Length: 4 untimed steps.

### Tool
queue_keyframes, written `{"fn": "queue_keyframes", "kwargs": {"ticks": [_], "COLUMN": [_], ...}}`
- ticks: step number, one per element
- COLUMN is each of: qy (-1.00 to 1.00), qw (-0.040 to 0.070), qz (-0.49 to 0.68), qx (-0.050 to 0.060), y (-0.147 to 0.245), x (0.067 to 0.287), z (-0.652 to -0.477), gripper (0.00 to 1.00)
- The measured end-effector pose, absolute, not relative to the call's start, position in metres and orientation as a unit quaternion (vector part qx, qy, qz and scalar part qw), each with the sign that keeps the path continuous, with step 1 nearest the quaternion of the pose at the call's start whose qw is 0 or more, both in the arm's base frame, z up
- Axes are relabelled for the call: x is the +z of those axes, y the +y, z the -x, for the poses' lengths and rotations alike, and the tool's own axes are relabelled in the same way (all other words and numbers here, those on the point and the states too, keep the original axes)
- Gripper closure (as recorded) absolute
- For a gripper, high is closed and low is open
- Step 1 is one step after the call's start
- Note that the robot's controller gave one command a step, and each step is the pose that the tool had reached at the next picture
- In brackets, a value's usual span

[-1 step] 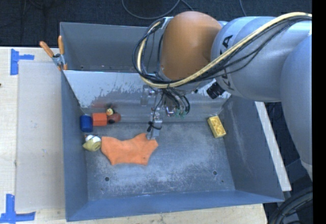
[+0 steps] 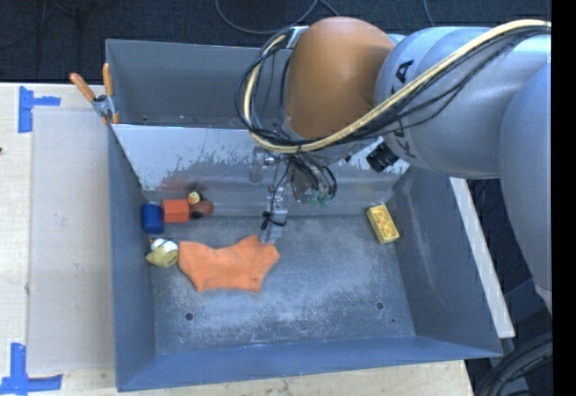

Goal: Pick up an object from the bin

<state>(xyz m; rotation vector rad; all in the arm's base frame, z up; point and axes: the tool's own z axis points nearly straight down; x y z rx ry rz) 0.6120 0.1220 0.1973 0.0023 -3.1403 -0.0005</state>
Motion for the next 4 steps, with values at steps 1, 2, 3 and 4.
{"fn": "queue_keyframes", "kwargs": {"ticks": [1, 2, 3, 4], "qy": [-0.999, -0.999, -0.999, -0.999], "qw": [0.002, 0.005, 0.001, 0.004], "qz": [-0.042, -0.048, -0.055, -0.034], "qx": [0.000, 0.000, 0.000, 0.000], "y": [0.145, 0.154, 0.156, 0.155], "x": [0.132, 0.113, 0.120, 0.077], "z": [-0.584, -0.572, -0.572, -0.566], "gripper": [0.00, 0.00, 0.00, 0.00]}}
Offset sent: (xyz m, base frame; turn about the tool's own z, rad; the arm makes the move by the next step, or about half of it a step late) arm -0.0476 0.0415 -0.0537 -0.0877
